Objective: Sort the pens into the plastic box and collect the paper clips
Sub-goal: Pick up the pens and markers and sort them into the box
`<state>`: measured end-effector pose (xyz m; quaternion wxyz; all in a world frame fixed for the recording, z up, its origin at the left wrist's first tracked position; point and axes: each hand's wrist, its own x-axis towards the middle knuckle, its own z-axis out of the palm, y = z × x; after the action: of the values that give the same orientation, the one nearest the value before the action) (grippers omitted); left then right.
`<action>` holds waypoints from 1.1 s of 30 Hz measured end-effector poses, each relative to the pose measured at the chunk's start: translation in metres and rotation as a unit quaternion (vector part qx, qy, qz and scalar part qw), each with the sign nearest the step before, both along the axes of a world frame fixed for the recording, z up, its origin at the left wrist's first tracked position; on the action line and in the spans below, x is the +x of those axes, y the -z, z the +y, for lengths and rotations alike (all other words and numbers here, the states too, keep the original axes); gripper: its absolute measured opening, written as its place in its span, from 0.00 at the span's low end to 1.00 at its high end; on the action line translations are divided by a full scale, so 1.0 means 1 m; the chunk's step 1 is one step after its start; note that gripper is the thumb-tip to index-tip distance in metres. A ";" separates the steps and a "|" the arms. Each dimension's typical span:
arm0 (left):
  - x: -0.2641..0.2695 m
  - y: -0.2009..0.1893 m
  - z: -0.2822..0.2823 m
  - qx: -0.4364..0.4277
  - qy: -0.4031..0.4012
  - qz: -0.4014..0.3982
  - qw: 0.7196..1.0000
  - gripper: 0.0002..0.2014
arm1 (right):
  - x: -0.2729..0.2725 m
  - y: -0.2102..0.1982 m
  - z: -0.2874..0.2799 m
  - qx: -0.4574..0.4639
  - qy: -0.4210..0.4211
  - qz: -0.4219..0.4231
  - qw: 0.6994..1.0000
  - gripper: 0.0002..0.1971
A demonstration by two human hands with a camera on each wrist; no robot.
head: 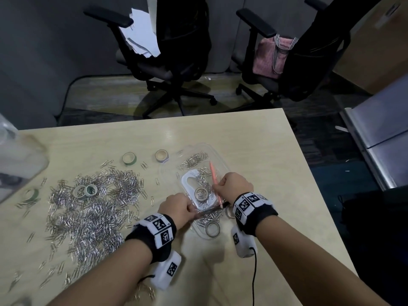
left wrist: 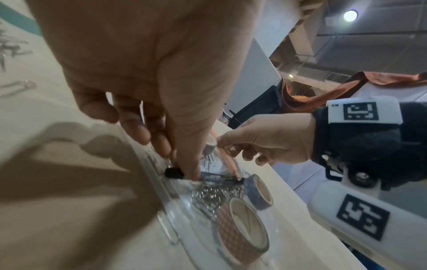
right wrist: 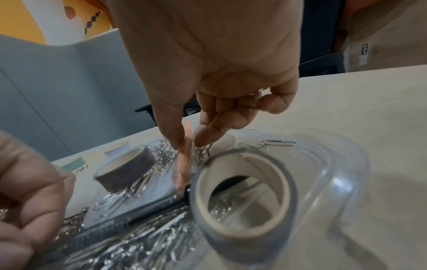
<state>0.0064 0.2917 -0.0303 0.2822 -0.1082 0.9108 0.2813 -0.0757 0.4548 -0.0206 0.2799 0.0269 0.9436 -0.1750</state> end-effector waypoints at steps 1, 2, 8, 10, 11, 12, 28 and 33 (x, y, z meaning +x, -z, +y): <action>-0.001 -0.001 -0.003 0.008 0.015 -0.009 1.000 0.09 | 0.000 -0.002 -0.001 -0.001 -0.002 -0.002 1.000 0.12; -0.001 -0.004 -0.007 0.020 0.027 -0.017 0.999 0.08 | 0.000 -0.004 -0.002 -0.003 -0.004 -0.005 1.000 0.12; -0.006 -0.039 -0.040 0.063 0.032 -0.049 0.996 0.07 | 0.001 -0.032 -0.009 -0.055 -0.018 0.006 0.998 0.13; -0.006 -0.056 -0.057 0.082 0.011 -0.062 0.995 0.04 | -0.001 -0.045 -0.014 -0.088 -0.025 0.022 0.995 0.14; -0.005 -0.063 -0.067 0.095 -0.013 -0.072 0.993 0.04 | -0.001 -0.050 -0.017 -0.102 -0.026 0.035 0.994 0.13; -0.003 -0.070 -0.077 0.108 -0.039 -0.078 0.990 0.04 | -0.002 -0.057 -0.020 -0.115 -0.025 0.047 0.992 0.12; 0.070 -0.140 -0.227 0.237 -0.274 0.023 0.932 0.02 | 0.022 -0.116 -0.149 -0.147 -0.130 0.061 0.979 0.08; 0.092 -0.152 -0.266 0.245 -0.348 0.079 0.901 0.11 | 0.040 -0.131 -0.206 -0.185 -0.183 0.045 0.964 0.07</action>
<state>0.0986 0.0253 0.1212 0.1109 -0.3229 0.7366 0.5839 -0.0355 0.2484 0.1106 0.2648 -0.2064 0.8950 -0.2935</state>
